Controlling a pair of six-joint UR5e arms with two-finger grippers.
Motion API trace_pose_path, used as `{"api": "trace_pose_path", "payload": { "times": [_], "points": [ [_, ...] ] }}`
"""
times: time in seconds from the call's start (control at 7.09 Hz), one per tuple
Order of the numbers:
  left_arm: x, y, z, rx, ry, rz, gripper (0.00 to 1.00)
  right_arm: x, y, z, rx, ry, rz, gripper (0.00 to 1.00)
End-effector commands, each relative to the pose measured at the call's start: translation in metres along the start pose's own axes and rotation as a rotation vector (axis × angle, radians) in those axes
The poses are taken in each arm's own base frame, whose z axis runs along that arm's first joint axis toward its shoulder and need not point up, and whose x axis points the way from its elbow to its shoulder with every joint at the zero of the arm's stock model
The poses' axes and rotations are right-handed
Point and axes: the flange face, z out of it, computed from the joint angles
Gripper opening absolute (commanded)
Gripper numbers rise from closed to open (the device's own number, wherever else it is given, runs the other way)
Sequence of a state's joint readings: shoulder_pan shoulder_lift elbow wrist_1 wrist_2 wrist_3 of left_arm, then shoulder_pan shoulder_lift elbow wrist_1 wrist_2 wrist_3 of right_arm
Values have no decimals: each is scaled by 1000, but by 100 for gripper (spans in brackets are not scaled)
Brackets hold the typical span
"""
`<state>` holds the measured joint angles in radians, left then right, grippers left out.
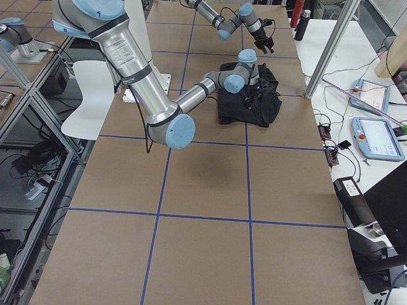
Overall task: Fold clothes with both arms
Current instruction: 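Move the right gripper to the near folded edge while the left arm lifts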
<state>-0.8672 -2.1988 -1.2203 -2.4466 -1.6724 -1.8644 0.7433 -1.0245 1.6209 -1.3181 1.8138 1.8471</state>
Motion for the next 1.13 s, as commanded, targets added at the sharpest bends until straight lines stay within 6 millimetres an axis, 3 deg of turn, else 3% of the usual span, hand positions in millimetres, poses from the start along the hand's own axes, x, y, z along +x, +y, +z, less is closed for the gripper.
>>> {"api": "trace_pose_path", "payload": {
  "times": [0.0,0.14,0.28,0.42,0.85,0.99],
  "points": [
    [-6,-2,-3,2,-1,0,65,53,43,-5,-2,-3,53,85],
    [-17,-4,-10,3,1,1,65,69,51,0,-15,7,92,85],
    [-15,-4,-13,6,5,0,65,81,61,4,-26,-36,121,86],
    [-17,-4,-17,5,8,-2,65,106,74,18,-21,-32,117,86],
    [-17,-1,-18,2,10,-3,65,142,103,21,-19,-12,72,85],
    [-18,-2,-17,2,9,-3,65,144,104,22,-14,-11,70,78]
  ]
}}
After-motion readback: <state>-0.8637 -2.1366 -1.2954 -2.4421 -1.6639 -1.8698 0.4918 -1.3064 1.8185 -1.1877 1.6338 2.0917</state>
